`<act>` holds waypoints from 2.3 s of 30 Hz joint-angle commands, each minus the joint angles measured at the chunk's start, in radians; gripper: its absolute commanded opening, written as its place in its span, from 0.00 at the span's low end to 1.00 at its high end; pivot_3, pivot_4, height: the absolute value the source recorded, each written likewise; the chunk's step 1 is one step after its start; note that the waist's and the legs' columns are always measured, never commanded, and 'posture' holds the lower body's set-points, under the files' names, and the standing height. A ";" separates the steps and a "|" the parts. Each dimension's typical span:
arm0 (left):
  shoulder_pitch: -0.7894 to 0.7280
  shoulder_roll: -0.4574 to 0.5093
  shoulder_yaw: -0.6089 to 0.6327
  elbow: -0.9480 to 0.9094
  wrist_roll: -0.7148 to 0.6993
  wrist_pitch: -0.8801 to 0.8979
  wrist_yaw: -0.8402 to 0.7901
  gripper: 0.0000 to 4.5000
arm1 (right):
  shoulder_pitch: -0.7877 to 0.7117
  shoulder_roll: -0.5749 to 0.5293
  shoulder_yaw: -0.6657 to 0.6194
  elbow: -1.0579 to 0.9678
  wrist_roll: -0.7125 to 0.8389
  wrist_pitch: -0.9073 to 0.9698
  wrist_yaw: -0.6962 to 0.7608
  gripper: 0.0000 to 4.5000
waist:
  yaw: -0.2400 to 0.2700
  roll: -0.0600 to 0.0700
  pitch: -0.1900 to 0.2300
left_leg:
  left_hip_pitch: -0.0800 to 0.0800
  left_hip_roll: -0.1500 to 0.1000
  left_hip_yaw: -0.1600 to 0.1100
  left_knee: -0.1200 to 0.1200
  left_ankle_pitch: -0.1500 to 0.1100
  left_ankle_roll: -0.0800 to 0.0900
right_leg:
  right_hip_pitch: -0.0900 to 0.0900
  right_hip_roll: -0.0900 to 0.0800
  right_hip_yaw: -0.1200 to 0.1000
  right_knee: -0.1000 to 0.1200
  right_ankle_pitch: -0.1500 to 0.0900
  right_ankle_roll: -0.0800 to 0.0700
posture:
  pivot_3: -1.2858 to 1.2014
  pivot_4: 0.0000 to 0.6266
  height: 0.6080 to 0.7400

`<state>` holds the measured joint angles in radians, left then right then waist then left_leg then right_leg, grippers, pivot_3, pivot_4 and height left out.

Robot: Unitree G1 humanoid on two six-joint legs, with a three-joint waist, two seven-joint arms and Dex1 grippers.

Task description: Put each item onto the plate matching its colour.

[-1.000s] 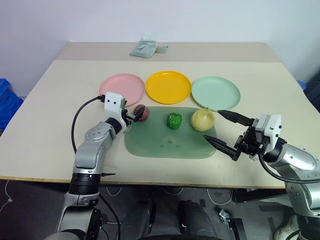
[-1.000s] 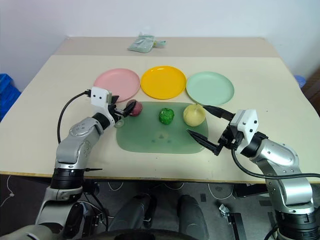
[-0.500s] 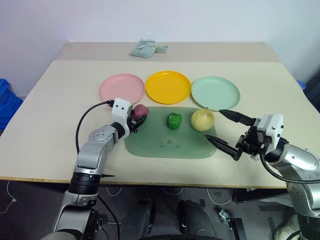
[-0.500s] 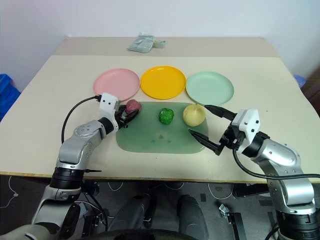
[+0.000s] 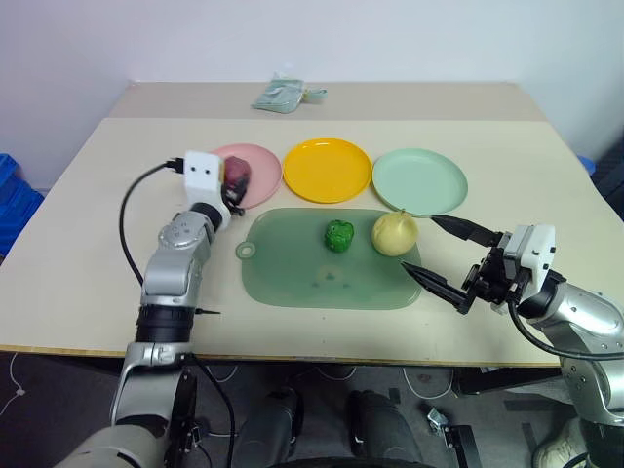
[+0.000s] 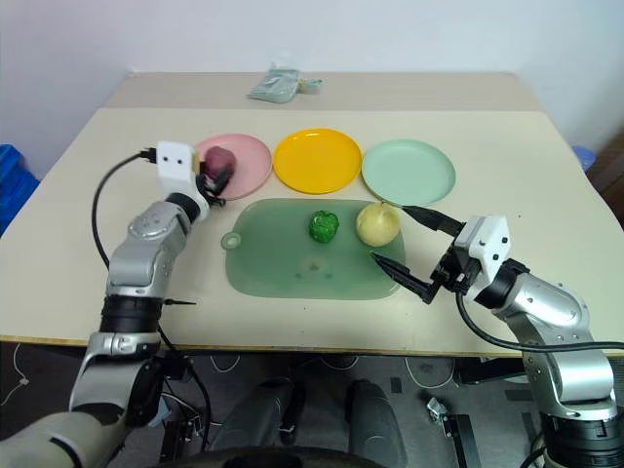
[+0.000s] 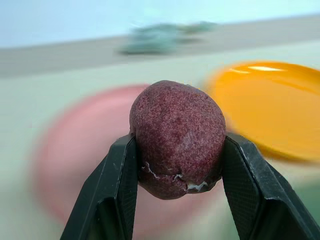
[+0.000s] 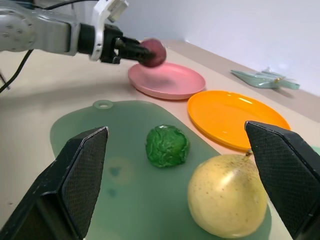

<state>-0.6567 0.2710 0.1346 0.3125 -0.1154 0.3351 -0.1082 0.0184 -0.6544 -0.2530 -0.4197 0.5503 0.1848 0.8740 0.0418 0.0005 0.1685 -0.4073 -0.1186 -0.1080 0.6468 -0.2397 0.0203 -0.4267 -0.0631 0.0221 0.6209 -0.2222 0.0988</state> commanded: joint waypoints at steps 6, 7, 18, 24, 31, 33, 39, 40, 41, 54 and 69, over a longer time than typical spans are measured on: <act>-0.205 -0.055 0.009 0.453 0.057 -0.269 0.105 0.63 | -0.028 -0.008 -0.016 0.011 -0.008 -0.031 0.006 1.00 | 0.003 -0.001 0.001 | 0.000 -0.001 0.000 0.001 0.000 0.000 | 0.000 0.000 0.000 0.000 0.001 0.002 | 0.52 0.24 1.00; -0.215 -0.059 0.007 0.474 0.057 -0.289 0.101 0.71 | -0.029 -0.008 -0.017 0.012 -0.009 -0.030 0.005 1.00 | 0.001 -0.002 0.001 | -0.001 -0.001 0.000 0.001 0.000 0.000 | 0.000 -0.001 0.000 0.000 0.001 0.002 | 0.52 0.24 1.00; 0.003 0.019 -0.006 0.001 -0.096 -0.122 -0.262 0.99 | -0.057 0.021 0.055 -0.030 -0.067 0.037 -0.108 1.00 | -0.008 -0.001 0.001 | 0.000 -0.001 0.000 0.000 0.000 0.000 | -0.003 -0.001 0.002 0.005 0.001 0.001 | 0.52 0.24 1.00; 0.151 0.153 -0.011 -0.272 -0.236 0.002 -0.511 0.99 | -0.112 0.059 0.138 -0.050 -0.093 0.118 -0.193 1.00 | -0.001 -0.001 0.001 | 0.000 -0.001 0.000 0.001 0.000 0.000 | -0.003 -0.001 0.002 0.007 0.001 0.001 | 0.52 0.24 1.00; 0.243 0.309 0.003 -0.408 -0.398 0.104 -0.781 0.99 | -0.150 0.106 0.207 -0.055 -0.109 0.135 -0.219 1.00 | -0.006 -0.001 0.001 | 0.000 -0.001 0.000 0.000 0.000 0.000 | -0.003 -0.001 0.002 0.007 0.001 0.000 | 0.52 0.24 1.00; 0.250 0.342 0.000 -0.404 -0.413 0.107 -0.832 0.99 | -0.155 0.118 0.222 -0.049 -0.118 0.128 -0.222 1.00 | -0.006 -0.001 0.000 | 0.000 -0.001 0.000 0.000 0.000 0.000 | -0.004 -0.001 0.002 0.007 0.000 -0.001 | 0.52 0.24 1.00; 0.213 0.314 -0.073 -0.378 -0.340 0.054 -0.822 0.99 | -0.148 0.126 0.204 -0.043 -0.119 0.114 -0.227 1.00 | 0.001 -0.001 0.000 | 0.000 -0.001 0.000 0.000 0.000 0.000 | -0.003 -0.001 0.002 0.006 -0.001 -0.002 | 0.52 0.24 1.00; 0.210 0.305 -0.086 -0.379 -0.331 0.049 -0.821 0.99 | -0.146 0.127 0.197 -0.045 -0.116 0.114 -0.228 1.00 | 0.000 -0.001 0.000 | 0.000 -0.001 0.000 0.001 0.000 0.000 | -0.002 -0.001 0.002 0.006 -0.001 -0.002 | 0.52 0.24 1.00; 0.202 0.284 -0.115 -0.386 -0.325 0.060 -0.817 0.99 | -0.141 0.125 0.187 -0.050 -0.110 0.116 -0.229 1.00 | -0.001 -0.001 0.000 | 0.000 -0.001 0.000 0.001 0.000 0.000 | -0.002 -0.001 0.002 0.006 -0.001 -0.002 | 0.52 0.24 1.00; 0.182 0.332 -0.080 -0.320 -0.379 0.015 -0.968 0.99 | -0.179 0.129 0.275 -0.068 -0.144 0.153 -0.221 1.00 | -0.031 -0.001 0.000 | 0.000 0.000 0.000 -0.001 0.001 -0.001 | -0.004 0.000 0.002 0.007 0.000 -0.001 | 0.52 0.24 1.00; 0.379 0.526 0.064 -0.446 -0.513 -0.008 -1.220 0.99 | -0.368 0.276 0.401 0.241 -0.294 0.210 -0.311 1.00 | -0.033 0.000 0.001 | 0.000 -0.001 0.000 -0.003 0.001 -0.001 | -0.006 -0.001 0.002 0.008 -0.001 -0.003 | 0.52 0.24 1.00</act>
<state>-0.2852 0.7709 0.1437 -0.0788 -0.5981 0.3218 -1.3192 -0.3272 -0.3944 0.1547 -0.1724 0.2555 0.4005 0.5671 0.0088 0.0004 0.1692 -0.4077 -0.1192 -0.1078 0.6436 -0.2390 0.0190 -0.4329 -0.0639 0.0240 0.6287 -0.2230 0.0962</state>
